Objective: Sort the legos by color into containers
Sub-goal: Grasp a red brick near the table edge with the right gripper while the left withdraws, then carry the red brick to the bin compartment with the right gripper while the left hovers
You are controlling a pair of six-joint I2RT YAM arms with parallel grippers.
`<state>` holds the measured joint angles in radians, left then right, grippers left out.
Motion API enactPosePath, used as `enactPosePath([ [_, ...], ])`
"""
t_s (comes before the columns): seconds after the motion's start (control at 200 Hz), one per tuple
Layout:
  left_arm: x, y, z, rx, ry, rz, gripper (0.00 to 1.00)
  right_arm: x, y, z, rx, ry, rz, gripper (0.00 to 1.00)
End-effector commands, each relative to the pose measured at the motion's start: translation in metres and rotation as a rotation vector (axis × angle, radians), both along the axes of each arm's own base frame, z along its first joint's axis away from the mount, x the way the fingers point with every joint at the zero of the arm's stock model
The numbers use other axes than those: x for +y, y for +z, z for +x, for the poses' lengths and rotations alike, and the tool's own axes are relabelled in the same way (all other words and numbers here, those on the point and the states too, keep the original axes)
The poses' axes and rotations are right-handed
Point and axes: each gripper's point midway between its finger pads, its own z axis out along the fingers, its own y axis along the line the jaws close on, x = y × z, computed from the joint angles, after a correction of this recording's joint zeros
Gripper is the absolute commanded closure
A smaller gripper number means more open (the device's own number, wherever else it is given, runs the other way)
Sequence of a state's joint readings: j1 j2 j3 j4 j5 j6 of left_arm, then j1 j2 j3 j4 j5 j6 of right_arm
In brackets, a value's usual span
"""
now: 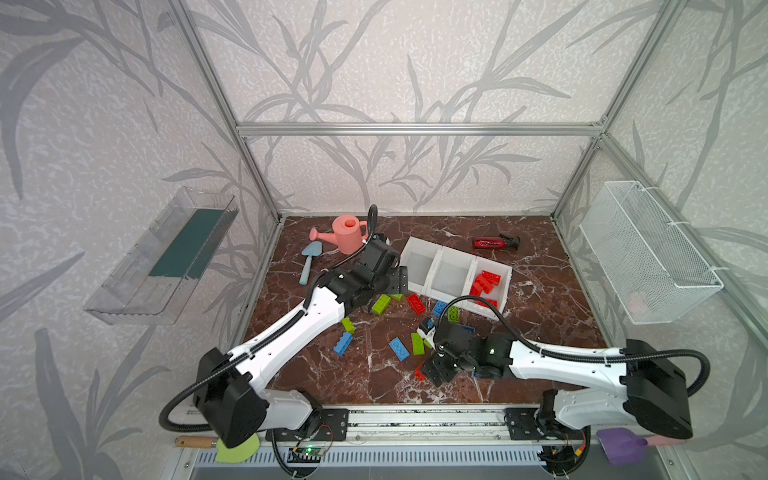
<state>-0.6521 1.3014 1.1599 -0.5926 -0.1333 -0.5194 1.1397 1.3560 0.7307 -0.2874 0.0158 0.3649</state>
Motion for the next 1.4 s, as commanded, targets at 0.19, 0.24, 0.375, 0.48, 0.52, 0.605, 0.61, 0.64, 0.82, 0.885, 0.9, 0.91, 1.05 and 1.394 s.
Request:
enactPosePath([
  [0.19,0.05,-0.022,-0.039,0.011,0.098,0.027,0.09,0.025,-0.014,-0.012,0.037,0.111,-0.04,0.11],
  [0.24,0.055,-0.023,-0.043,0.005,0.105,0.027,0.09,0.024,-0.018,-0.012,0.04,0.108,-0.057,0.11],
  [0.375,0.064,-0.027,-0.052,0.007,0.116,0.029,0.09,0.024,-0.026,-0.011,0.048,0.096,-0.092,0.18],
  [0.48,0.067,-0.03,-0.056,0.013,0.123,0.03,0.09,0.023,-0.03,-0.007,0.034,0.075,-0.119,0.22],
  [0.52,0.068,-0.031,-0.057,0.018,0.123,0.031,0.09,0.023,-0.032,-0.006,0.027,0.066,-0.128,0.24],
  [0.605,0.068,-0.034,-0.06,0.032,0.125,0.026,0.09,0.021,-0.036,-0.005,0.018,0.061,-0.148,0.28],
  [0.61,0.068,-0.034,-0.06,0.032,0.124,0.025,0.09,0.021,-0.036,-0.005,0.018,0.06,-0.149,0.29],
  [0.64,0.069,-0.033,-0.061,0.032,0.126,0.022,0.09,0.021,-0.036,-0.004,0.016,0.058,-0.153,0.3],
  [0.82,0.073,-0.035,-0.066,0.023,0.141,0.008,0.09,0.018,-0.04,-0.006,0.009,0.062,-0.178,0.4],
  [0.885,0.075,-0.037,-0.067,0.027,0.146,0.007,0.09,0.018,-0.038,-0.005,0.001,0.059,-0.178,0.45],
  [0.9,0.075,-0.038,-0.067,0.028,0.148,0.007,0.09,0.017,-0.038,-0.005,0.001,0.057,-0.179,0.46],
  [0.91,0.075,-0.038,-0.067,0.029,0.148,0.007,0.09,0.017,-0.038,-0.005,-0.001,0.057,-0.179,0.47],
  [1.05,0.075,-0.042,-0.068,0.041,0.151,0.006,0.09,0.016,-0.033,-0.003,-0.013,0.045,-0.167,0.58],
  [1.394,0.07,-0.041,-0.065,0.05,0.143,0.004,0.09,0.013,0.0,0.006,-0.064,-0.023,-0.102,0.63],
])
